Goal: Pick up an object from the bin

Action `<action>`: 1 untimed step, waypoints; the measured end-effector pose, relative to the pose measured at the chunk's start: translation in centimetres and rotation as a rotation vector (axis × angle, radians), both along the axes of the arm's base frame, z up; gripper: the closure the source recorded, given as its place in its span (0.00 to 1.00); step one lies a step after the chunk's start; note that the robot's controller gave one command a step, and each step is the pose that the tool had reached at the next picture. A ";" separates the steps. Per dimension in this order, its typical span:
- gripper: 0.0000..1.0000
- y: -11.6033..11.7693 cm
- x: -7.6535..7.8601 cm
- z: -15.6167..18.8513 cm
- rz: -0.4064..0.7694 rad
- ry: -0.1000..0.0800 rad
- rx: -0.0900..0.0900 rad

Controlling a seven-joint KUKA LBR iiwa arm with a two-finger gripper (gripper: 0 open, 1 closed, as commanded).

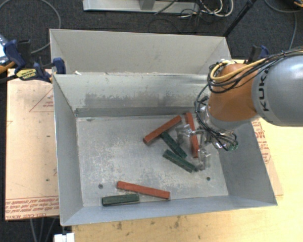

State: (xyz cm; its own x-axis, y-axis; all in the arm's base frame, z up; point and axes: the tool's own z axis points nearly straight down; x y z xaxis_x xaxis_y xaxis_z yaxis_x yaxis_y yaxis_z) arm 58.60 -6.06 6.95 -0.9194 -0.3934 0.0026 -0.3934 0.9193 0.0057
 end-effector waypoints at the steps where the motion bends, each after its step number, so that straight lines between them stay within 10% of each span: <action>1: 0.00 1.6 -2.9 0.0 -0.203 -0.004 -0.003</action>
Offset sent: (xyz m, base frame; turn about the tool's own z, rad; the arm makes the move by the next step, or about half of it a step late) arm -0.0296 0.0145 0.0005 0.2034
